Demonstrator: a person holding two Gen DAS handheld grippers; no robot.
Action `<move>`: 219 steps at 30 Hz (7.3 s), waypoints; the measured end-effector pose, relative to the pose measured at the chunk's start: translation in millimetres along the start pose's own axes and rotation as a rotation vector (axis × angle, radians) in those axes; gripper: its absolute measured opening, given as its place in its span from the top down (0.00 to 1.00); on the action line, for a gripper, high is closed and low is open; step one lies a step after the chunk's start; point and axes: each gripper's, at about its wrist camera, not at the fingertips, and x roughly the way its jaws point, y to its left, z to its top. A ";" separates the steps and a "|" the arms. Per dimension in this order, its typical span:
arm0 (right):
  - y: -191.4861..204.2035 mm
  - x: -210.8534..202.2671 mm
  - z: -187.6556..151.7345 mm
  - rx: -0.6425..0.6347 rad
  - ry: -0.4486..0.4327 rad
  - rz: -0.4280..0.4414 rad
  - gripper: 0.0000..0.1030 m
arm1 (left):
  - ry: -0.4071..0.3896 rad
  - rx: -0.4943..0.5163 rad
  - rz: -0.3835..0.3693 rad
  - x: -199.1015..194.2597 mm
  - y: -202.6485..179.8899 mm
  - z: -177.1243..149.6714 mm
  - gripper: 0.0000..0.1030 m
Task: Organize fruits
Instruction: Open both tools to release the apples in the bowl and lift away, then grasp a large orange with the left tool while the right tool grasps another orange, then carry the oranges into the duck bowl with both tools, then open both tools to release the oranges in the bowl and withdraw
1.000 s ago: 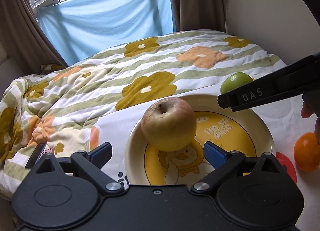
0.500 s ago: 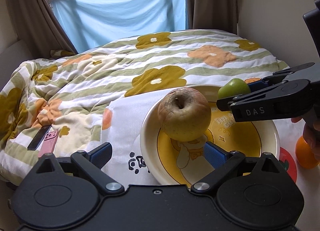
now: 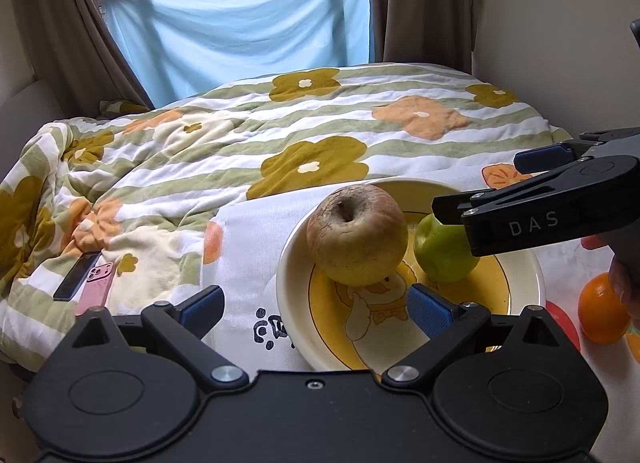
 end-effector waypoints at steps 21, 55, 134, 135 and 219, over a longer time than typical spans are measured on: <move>-116.4 -171.9 2.8 0.091 -0.119 -0.052 0.00 | -0.155 -0.037 -0.005 -108.1 -120.4 57.6 0.03; -233.9 -174.2 -176.9 0.134 -0.028 -0.115 0.00 | -0.037 -0.094 0.132 -32.1 -257.1 -31.2 0.04; -110.8 -202.0 -54.3 0.022 -0.074 0.055 0.29 | -0.106 -0.218 0.271 -143.0 -110.5 -0.8 0.36; -103.2 -199.3 -50.2 0.023 -0.073 0.059 0.29 | -0.103 -0.211 0.271 -141.9 -103.1 -0.2 0.36; 53.7 -27.9 -45.6 -0.006 0.052 0.034 0.00 | 0.068 0.107 -0.038 -14.0 -4.4 -51.3 0.05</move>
